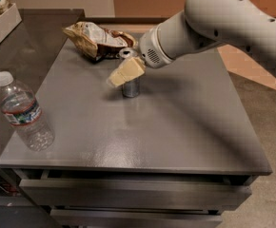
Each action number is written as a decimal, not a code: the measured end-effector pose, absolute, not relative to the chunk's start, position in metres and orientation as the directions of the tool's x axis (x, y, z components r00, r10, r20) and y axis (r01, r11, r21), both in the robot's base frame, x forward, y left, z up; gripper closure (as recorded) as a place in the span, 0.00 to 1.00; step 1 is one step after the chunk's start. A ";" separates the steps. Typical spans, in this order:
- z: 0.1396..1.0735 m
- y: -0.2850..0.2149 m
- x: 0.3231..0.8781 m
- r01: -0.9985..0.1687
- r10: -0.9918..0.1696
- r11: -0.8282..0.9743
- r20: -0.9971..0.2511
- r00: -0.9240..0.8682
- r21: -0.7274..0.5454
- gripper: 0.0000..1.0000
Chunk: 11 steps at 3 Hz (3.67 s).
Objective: Knock redbull can over
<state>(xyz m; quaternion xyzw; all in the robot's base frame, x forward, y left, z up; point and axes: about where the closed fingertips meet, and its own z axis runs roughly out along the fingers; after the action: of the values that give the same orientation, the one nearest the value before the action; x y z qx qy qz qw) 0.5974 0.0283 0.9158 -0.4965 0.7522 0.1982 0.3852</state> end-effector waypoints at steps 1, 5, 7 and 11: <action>0.912 0.029 0.600 -0.894 -0.595 0.439 -0.775 -0.214 -0.090 0.41; 0.964 -0.008 0.616 -0.917 -0.801 0.332 -0.579 -0.151 -0.220 1.00; 0.929 -0.015 0.594 -0.981 -0.943 0.128 -0.323 -0.076 -0.143 0.83; 0.897 -0.015 0.587 -0.991 -0.991 0.041 -0.134 -0.024 -0.130 0.00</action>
Offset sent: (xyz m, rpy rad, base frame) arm 0.0055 -0.0143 0.0025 -0.0042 -0.0250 -0.0524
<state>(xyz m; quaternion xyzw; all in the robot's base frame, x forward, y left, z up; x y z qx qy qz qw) 0.5868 -0.0150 0.8971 -0.6923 0.7155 0.0000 0.0939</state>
